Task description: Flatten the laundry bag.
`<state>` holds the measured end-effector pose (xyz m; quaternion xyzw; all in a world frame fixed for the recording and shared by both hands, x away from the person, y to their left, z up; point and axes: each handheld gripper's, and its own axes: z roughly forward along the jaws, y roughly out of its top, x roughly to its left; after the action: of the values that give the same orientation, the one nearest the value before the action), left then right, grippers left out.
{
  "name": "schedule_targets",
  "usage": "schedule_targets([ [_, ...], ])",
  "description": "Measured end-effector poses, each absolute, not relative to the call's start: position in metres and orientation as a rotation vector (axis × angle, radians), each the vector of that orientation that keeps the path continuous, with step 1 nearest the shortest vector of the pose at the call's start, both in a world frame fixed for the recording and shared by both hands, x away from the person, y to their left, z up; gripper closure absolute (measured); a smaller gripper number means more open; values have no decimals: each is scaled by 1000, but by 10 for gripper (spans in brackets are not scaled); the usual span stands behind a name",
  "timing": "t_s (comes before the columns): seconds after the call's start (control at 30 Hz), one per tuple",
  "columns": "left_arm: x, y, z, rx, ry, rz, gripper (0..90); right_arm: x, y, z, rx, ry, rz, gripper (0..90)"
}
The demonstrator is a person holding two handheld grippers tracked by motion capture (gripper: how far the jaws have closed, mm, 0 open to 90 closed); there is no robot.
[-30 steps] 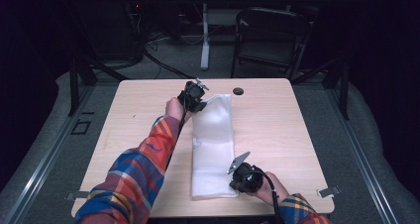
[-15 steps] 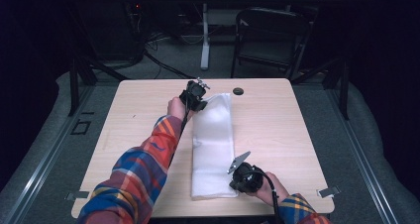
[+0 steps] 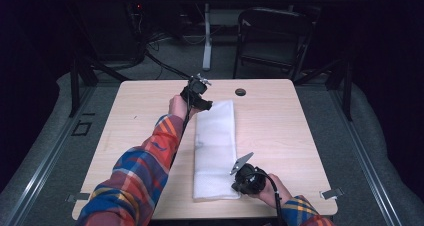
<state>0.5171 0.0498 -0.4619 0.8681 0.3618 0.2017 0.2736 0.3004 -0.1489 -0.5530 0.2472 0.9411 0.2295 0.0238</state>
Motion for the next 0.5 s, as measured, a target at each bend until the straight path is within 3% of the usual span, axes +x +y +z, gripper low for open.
schedule_targets([
  [0.13,512,51,-462,2342,967,476,245,299,-148,-554,786,2894,766,816],
  [0.37,496,57,-465,2337,925,419,166,303,-152,-543,845,2857,692,324],
  [0.5,483,62,-471,2333,906,392,160,305,-156,-541,912,2846,703,150],
])
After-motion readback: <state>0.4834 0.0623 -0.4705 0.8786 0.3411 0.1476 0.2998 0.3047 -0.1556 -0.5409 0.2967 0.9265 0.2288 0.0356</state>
